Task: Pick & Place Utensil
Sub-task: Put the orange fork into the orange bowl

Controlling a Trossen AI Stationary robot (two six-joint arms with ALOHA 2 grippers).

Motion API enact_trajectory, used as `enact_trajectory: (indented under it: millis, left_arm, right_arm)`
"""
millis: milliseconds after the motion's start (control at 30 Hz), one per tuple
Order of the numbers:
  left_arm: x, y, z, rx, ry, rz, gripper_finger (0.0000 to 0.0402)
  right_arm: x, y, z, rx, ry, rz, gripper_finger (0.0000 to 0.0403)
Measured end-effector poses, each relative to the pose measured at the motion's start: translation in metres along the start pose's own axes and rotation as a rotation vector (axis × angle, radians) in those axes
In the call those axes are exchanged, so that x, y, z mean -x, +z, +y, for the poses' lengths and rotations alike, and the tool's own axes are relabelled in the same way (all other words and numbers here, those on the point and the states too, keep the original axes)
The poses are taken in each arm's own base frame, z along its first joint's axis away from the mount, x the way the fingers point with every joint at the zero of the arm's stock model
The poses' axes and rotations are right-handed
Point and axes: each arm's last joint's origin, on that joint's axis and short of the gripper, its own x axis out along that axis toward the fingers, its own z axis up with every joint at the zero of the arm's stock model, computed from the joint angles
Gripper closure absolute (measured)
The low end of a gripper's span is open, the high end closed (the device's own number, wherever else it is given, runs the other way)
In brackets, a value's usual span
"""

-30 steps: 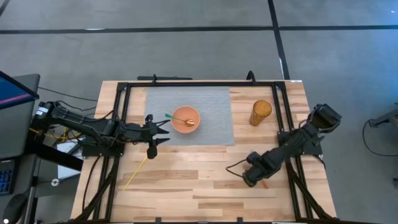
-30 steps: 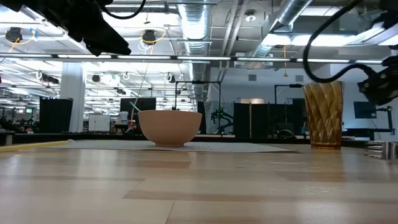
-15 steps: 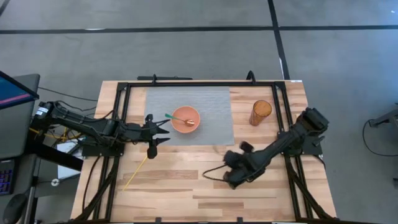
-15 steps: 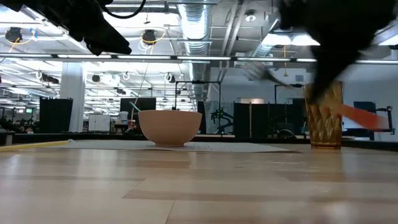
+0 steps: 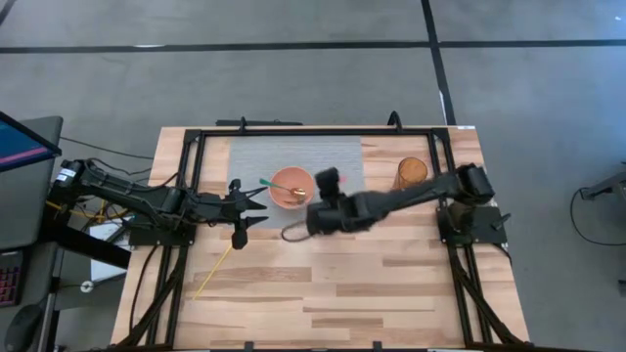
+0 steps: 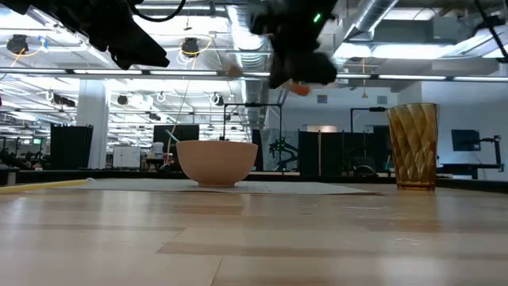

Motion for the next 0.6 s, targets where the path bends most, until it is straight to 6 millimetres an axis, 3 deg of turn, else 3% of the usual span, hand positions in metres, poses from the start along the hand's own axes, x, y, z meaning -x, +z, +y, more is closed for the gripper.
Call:
enact_trajectory:
  millis: [100, 300, 433, 600]
  left_arm:
    - [0.000, 0.000, 0.000, 0.001, 0.000, -0.002, 0.0266]
    - [0.000, 0.001, 0.000, 0.003, -0.001, -0.006, 0.0266]
    - [0.000, 0.001, 0.000, 0.003, -0.001, -0.008, 0.0266]
    - [0.000, 0.001, 0.000, 0.007, -0.001, -0.009, 0.0266]
  right_arm:
    - [-0.028, 0.000, -0.006, 0.198, -0.052, 0.068, 0.0397]
    - [-0.072, 0.009, 0.001, 0.488, -0.185, 0.256, 0.0401]
    - [-0.093, 0.009, 0.009, 0.586, -0.196, 0.349, 0.0398]
    - [-0.105, 0.008, 0.018, 0.703, -0.163, 0.383, 0.0398]
